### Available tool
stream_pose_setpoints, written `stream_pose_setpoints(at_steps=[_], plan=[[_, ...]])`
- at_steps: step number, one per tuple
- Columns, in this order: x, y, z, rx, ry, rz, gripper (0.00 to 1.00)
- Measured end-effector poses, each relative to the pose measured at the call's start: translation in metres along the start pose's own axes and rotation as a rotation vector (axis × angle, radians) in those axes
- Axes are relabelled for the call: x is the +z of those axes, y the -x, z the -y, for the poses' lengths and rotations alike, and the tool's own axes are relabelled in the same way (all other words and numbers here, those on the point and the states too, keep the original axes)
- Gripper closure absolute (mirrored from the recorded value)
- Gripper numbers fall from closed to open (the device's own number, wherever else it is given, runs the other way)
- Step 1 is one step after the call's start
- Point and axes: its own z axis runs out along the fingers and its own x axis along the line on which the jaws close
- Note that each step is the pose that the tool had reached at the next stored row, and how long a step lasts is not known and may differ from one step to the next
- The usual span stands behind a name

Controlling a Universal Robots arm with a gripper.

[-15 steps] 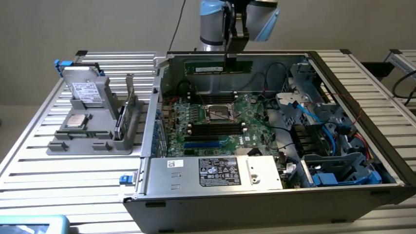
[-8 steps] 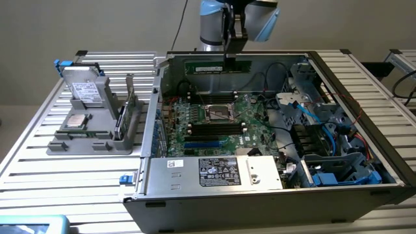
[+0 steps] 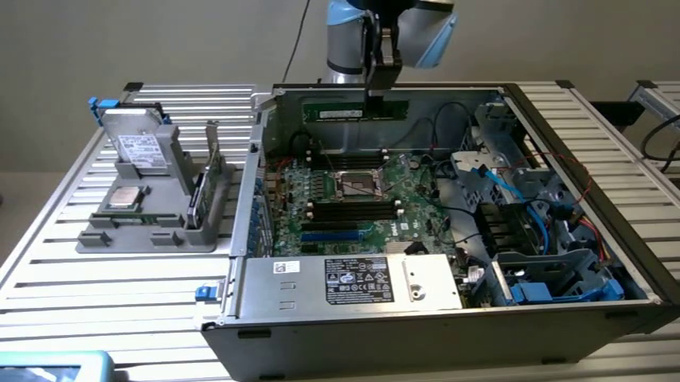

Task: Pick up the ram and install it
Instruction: 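Insert the ram into the slot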

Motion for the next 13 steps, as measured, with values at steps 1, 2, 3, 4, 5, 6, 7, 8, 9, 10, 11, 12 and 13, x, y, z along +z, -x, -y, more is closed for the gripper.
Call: stream_pose_setpoints(at_steps=[1, 2, 3, 4, 5, 6, 7, 8, 9, 10, 11, 12, 13], plan=[[0.0018, 0.0, 0.0, 0.0, 0.0, 0.0, 0.87], [0.0035, 0.001, -0.0001, 0.0, 0.0001, -0.0002, 0.87], [0.0053, 0.001, -0.0002, 0.0, 0.0001, -0.0001, 0.87], [0.0072, 0.001, -0.0002, 0.0, 0.0001, -0.0001, 0.87], [0.009, 0.001, -0.0002, 0.0, 0.0001, -0.0002, 0.87], [0.0108, 0.001, -0.0003, 0.0, 0.0001, -0.0003, 0.87], [0.0126, 0.001, -0.0003, 0.0, 0.0001, -0.0002, 0.87], [0.0144, 0.001, -0.0004, 0.0, 0.0001, -0.0002, 0.87], [0.0162, 0.001, -0.0004, 0.0, 0.0, -0.0001, 0.87], [0.0181, 0.001, -0.0005, 0.002, 0.0001, -0.0003, 0.87], [0.0198, 0.002, -0.0006, 0.004, 0.0001, -0.0004, 0.87], [0.0214, 0.002, -0.0006, 0.006, 0.0001, -0.0007, 0.87], [0.0225, 0.003, -0.0006, 0.008, 0.0002, -0.0018, 0.87]])
